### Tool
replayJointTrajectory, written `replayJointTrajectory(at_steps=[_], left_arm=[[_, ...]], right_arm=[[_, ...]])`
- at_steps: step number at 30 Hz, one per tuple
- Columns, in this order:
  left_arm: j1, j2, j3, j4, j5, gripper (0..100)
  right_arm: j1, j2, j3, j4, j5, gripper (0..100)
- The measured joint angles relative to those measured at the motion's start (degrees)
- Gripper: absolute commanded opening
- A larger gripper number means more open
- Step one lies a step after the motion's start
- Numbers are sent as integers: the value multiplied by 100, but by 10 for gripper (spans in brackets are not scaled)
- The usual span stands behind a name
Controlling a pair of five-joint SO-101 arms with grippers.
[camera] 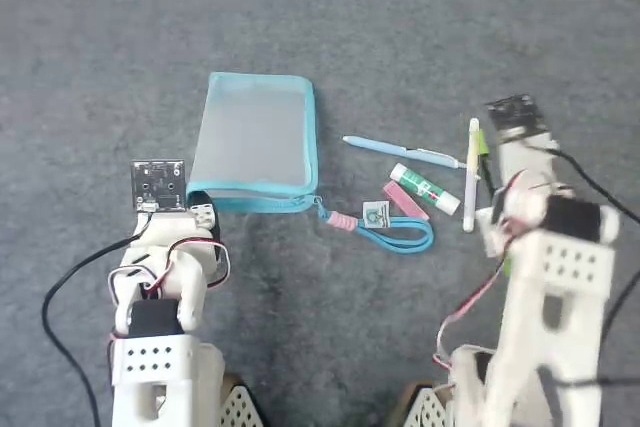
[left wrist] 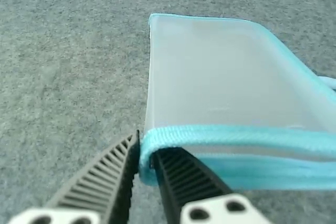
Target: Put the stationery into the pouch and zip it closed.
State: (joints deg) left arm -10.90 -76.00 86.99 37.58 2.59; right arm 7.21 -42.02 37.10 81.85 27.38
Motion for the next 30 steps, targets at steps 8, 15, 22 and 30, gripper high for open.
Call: replayJointTrajectory(at_steps=[8,15,22,30], left_arm=[[0,0,0,0,0,12],[0,0,0,0,0,12],[0,0,0,0,0,12],[0,0,0,0,0,12]], right_arm=[[-2637,-545,-378,1336,9,6],[-4097,615,-1020,1574,-475,6],[-4281,2110,-1600,1284,-651,6],[-4316,3288,-2673,1257,-967,6]])
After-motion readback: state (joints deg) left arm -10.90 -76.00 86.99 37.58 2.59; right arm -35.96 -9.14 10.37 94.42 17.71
